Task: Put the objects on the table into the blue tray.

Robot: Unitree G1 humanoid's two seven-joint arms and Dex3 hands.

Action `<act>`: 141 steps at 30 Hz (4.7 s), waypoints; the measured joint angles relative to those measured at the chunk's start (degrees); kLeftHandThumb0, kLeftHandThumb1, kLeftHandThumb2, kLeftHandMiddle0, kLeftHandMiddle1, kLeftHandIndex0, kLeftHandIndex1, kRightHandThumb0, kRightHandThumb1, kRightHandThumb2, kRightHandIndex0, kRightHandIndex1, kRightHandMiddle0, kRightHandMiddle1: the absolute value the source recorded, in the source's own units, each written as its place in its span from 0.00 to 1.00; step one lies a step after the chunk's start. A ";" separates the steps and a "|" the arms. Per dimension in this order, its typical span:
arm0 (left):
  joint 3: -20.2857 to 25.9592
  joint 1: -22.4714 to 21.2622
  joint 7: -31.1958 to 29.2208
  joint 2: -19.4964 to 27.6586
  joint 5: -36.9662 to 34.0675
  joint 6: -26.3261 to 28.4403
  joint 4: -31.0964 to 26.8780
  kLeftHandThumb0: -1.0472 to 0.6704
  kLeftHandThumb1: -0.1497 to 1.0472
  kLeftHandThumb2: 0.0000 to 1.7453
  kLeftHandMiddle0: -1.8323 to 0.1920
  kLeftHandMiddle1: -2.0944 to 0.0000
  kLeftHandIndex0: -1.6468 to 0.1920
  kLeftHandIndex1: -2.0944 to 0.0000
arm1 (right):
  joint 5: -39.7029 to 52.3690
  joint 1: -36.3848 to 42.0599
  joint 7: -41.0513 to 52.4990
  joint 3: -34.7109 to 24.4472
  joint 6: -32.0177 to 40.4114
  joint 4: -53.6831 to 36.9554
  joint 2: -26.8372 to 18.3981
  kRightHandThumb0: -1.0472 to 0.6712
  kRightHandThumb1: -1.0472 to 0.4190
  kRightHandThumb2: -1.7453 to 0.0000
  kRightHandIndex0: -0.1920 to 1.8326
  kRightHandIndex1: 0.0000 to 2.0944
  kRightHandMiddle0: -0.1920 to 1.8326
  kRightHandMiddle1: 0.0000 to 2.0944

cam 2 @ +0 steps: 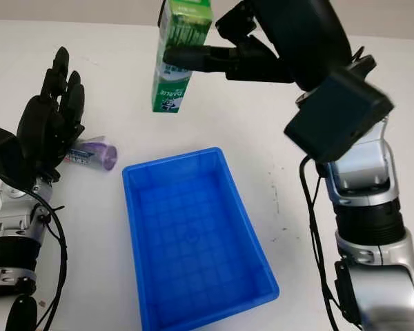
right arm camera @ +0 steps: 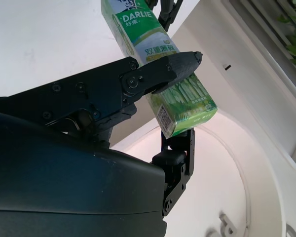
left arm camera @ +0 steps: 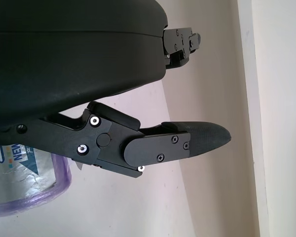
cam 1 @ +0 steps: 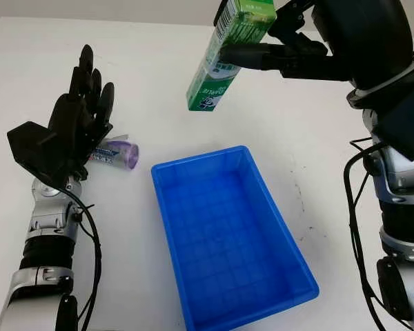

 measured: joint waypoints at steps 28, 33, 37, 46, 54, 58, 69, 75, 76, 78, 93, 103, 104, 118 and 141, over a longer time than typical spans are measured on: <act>-0.16 -1.22 -0.11 -0.04 -0.02 -1.03 1.90 0.19 1.00 0.30 0.98 0.97 0.97 0.97 | 5.44 -3.53 18.93 0.35 22.14 -2.41 -7.87 0.34 0.00 0.93 0.03 0.30 0.02 0.21; -0.21 -1.22 0.14 -0.04 0.04 -1.21 1.95 0.18 1.00 0.29 0.98 0.97 0.97 0.97 | 4.36 -3.15 14.15 -0.53 20.02 -2.16 -5.83 0.35 0.00 0.90 0.01 0.43 0.00 0.36; -0.20 -1.22 0.36 -0.03 0.04 -1.20 1.94 0.18 1.00 0.29 0.97 0.97 0.97 0.97 | 2.32 -1.44 8.15 -2.69 17.76 -0.91 -4.10 0.32 0.00 0.85 0.01 0.45 0.00 0.45; -1.59 -0.14 1.72 6.02 9.24 -5.76 0.21 0.16 1.00 0.31 0.96 0.97 0.95 0.97 | 5.39 7.21 -0.47 -10.59 19.07 9.48 1.03 0.30 0.00 0.75 0.01 0.19 0.00 0.20; -2.35 0.65 -8.53 17.94 11.95 0.41 -7.36 0.09 1.00 0.15 0.94 0.97 0.93 0.97 | 10.81 12.24 -3.28 -14.17 22.71 15.81 5.33 0.25 0.00 0.63 0.00 0.02 0.00 0.01; -3.30 1.10 -16.36 23.49 12.39 3.60 -10.76 0.10 0.99 0.06 0.94 0.97 0.93 0.97 | 12.18 12.96 -4.15 -14.38 23.48 15.58 6.12 0.25 0.00 0.62 0.00 0.00 0.00 0.00; -11.88 -4.95 -32.48 33.91 18.29 -8.36 -5.77 0.26 0.80 0.02 0.95 0.97 0.93 0.97 | 13.70 13.54 -6.08 -14.89 26.58 13.15 6.67 0.28 0.00 0.59 0.00 0.00 0.00 0.00; -14.93 -5.39 -32.79 33.97 22.39 -9.53 -5.75 0.28 0.79 0.03 0.90 0.96 0.89 0.96 | 14.32 13.53 -6.65 -15.19 28.02 12.58 6.66 0.29 0.00 0.59 0.00 0.00 0.00 0.00; -15.24 -5.40 -32.80 33.97 22.49 -9.34 -5.72 0.29 0.78 0.02 0.90 0.96 0.88 0.96 | 14.34 13.53 -6.66 -15.21 28.02 12.55 6.66 0.29 0.00 0.59 0.00 0.00 0.00 0.00; -15.76 -5.45 -32.82 33.83 22.47 -8.39 -5.35 0.29 0.77 0.02 0.89 0.96 0.87 0.96 | 14.38 13.51 -6.69 -15.21 28.05 12.49 6.66 0.29 0.00 0.60 0.00 0.00 0.00 0.00; -22.38 -8.30 -6.41 29.81 39.40 -15.08 11.75 0.31 0.92 0.04 0.85 0.97 0.84 0.97 | 15.24 13.44 -5.88 -15.38 28.45 11.55 6.65 0.29 0.00 0.59 0.00 0.00 0.00 0.00; -32.68 -11.59 21.56 30.23 62.23 -12.20 14.30 0.30 1.00 0.12 0.70 0.15 0.88 0.32 | 17.15 13.73 -4.73 -15.90 29.19 9.98 6.65 0.29 0.00 0.59 0.00 0.00 0.00 0.00; -34.28 -12.00 24.96 30.26 65.25 -10.87 14.63 0.28 1.00 0.17 0.44 0.06 0.80 0.13 | 17.26 13.75 -4.59 -15.90 29.19 9.96 6.65 0.28 0.00 0.59 0.00 0.00 0.00 0.00; -40.09 -14.90 38.85 29.73 68.89 -14.33 20.23 0.27 1.00 0.25 0.46 0.00 0.82 0.00 | 17.46 13.74 -4.75 -15.90 29.12 9.75 6.69 0.29 0.00 0.59 0.00 0.00 0.00 0.00; -13.82 -12.08 5.49 22.20 16.66 -7.22 -18.53 0.35 1.00 0.14 0.58 0.00 0.72 0.12 | 17.36 14.13 -4.66 -15.45 28.81 9.94 7.20 0.29 0.00 0.58 0.00 0.00 0.00 0.00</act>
